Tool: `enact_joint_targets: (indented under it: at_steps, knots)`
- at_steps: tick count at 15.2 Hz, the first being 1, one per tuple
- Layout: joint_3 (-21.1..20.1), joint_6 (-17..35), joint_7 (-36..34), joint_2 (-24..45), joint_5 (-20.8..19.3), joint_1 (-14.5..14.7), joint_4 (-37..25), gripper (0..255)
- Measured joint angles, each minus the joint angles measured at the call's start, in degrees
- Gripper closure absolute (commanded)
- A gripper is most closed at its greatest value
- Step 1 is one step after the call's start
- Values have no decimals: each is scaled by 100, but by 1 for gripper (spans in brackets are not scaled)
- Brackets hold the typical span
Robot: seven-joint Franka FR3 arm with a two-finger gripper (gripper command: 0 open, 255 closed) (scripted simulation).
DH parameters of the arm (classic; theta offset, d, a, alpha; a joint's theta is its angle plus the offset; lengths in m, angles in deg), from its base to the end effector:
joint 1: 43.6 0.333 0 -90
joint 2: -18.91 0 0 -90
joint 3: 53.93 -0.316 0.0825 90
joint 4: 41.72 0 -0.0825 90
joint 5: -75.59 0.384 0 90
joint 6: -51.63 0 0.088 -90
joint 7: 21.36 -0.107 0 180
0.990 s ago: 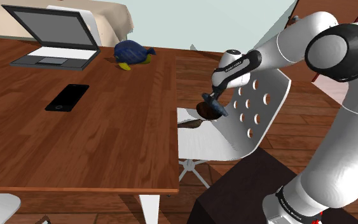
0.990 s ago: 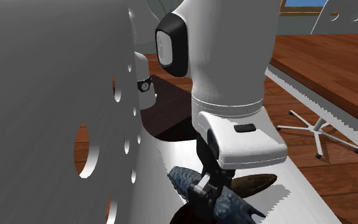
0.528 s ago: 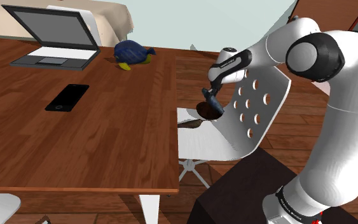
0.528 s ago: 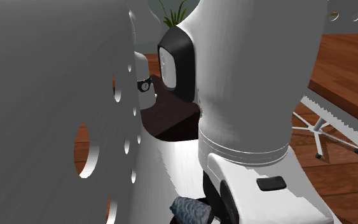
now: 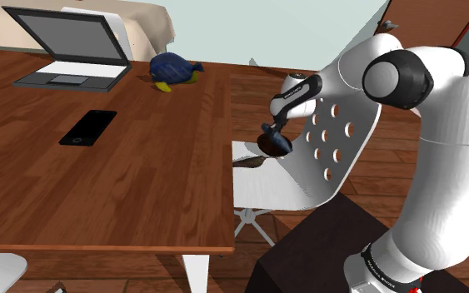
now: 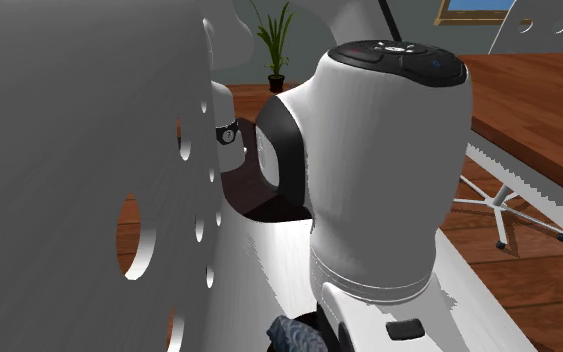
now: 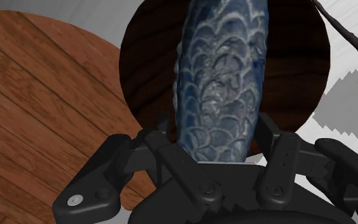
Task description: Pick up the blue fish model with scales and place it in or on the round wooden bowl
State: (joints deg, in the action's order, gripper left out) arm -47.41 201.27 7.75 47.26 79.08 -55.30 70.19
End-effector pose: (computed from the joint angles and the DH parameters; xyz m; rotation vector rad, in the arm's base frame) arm 0.6049 -0.1967 0.2401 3.0405 0.2409 0.2241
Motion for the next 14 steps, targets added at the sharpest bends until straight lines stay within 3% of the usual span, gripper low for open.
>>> enact_joint_targets:
  at_steps: [9, 10, 14]
  knots:
    - [-27, 201, 16, 211, 31, -20, -12, 255]
    - [-27, 202, 16, 212, 32, -20, -12, 0]
    - [-27, 203, 16, 212, 32, -20, -14, 0]
